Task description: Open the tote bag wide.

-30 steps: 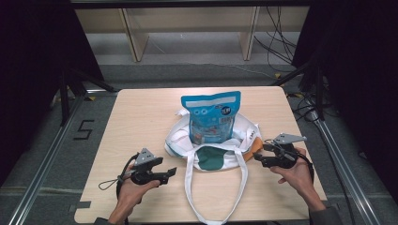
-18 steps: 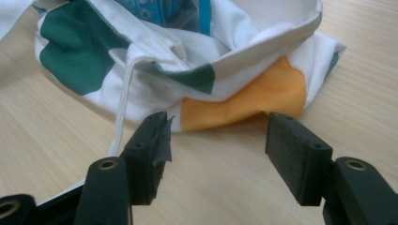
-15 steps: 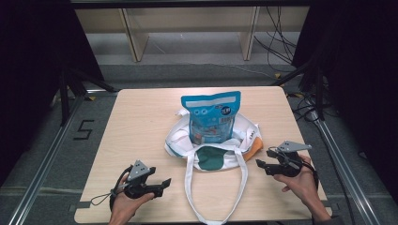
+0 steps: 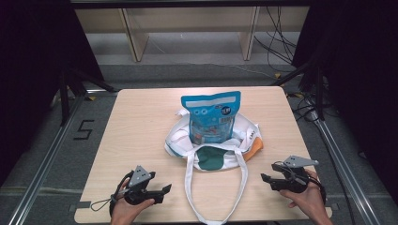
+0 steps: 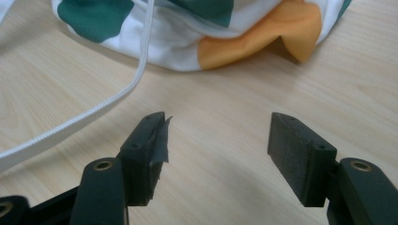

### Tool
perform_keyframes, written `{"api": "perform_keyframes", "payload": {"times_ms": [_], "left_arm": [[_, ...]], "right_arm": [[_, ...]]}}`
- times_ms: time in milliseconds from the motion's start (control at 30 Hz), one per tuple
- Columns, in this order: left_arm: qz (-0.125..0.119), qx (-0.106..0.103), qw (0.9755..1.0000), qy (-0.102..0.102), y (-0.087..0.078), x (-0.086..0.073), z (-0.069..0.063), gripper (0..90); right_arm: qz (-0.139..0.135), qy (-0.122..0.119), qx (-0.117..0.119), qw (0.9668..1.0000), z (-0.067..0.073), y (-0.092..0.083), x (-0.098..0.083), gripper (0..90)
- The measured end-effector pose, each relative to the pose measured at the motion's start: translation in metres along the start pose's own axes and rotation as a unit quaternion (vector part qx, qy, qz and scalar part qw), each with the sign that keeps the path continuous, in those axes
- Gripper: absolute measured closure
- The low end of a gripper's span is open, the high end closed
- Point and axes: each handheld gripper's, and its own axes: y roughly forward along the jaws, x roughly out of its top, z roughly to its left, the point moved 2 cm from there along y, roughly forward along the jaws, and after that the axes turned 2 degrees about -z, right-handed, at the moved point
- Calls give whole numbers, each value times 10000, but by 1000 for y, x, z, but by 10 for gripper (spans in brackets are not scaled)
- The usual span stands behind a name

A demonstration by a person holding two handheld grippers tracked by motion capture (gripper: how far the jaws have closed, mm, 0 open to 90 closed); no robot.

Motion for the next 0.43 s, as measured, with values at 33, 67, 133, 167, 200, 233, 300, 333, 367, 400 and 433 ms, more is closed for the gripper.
{"api": "perform_keyframes", "payload": {"times_ms": [33,67,133,167,200,233,300,333,367,400,433], "left_arm": [[-1,3,10000,-9,0,0,0,208],[-9,-4,10000,-19,0,0,0,208],[51,-3,9999,132,-1,0,2,208],[86,-16,9998,182,-1,0,3,208],[87,20,9999,71,-1,0,2,207],[35,35,10000,-22,0,0,1,206],[3,18,10000,8,0,0,2,204],[77,37,9999,67,0,0,4,203],[124,85,9999,79,-1,0,4,204],[124,85,9999,79,-1,0,4,203],[55,86,9999,-8,1,0,4,204]], "right_arm": [[65,-86,-47,9999,-1,0,-1,385],[35,-38,-45,10000,-1,1,-2,385],[57,-52,-26,10000,-2,2,-3,384],[97,30,21,9999,0,3,-4,382],[142,29,18,9999,-1,3,-4,381],[110,-11,21,9999,-1,4,-4,380],[157,-113,-47,9998,-3,4,-4,379],[168,106,47,9998,0,7,-6,373],[183,30,37,9998,-2,7,-6,373],[177,-156,-60,9997,-5,6,-5,372],[215,-91,-81,9997,-5,6,-6,372]]}}
